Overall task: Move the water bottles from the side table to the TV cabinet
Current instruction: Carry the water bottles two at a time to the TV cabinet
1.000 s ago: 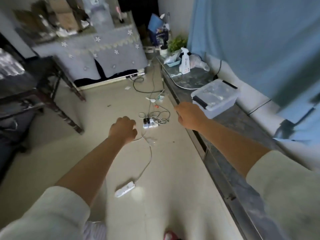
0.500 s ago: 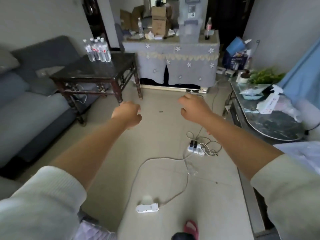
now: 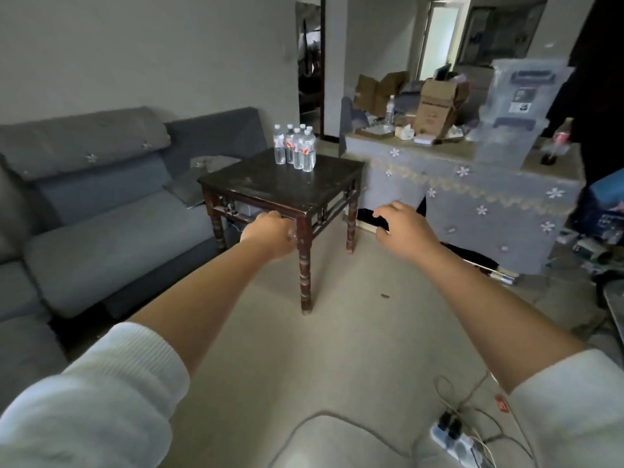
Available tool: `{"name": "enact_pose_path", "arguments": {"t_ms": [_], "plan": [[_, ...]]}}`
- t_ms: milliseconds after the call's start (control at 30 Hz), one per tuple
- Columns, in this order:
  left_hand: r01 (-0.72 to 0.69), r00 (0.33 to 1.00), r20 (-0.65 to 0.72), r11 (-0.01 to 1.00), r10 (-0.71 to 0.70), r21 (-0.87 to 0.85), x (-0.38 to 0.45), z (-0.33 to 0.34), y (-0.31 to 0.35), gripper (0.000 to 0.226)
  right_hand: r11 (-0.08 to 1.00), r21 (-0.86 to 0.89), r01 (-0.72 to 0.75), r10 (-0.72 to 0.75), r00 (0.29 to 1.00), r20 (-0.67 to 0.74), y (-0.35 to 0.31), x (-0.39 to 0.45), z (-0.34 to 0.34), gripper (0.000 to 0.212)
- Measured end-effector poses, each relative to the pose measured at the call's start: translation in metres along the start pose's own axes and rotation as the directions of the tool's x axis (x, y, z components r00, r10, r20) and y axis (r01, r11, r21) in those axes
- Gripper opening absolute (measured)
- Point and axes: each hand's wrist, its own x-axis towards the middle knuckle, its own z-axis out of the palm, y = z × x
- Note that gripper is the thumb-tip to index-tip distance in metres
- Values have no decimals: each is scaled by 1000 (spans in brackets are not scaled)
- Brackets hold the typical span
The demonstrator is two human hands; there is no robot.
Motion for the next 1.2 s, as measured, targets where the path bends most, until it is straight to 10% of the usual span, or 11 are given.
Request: {"name": "enact_pose_path", "arguments": {"t_ms": [333, 1200], "plan": [[181, 983, -35, 983, -181, 7, 142, -8, -98, 34, 994, 33, 107, -107, 994, 23, -45, 173, 60, 37], [59, 998, 19, 991, -62, 117, 591, -27, -310, 39, 997, 1, -83, 82, 986, 142, -71, 673, 170, 39]]}}
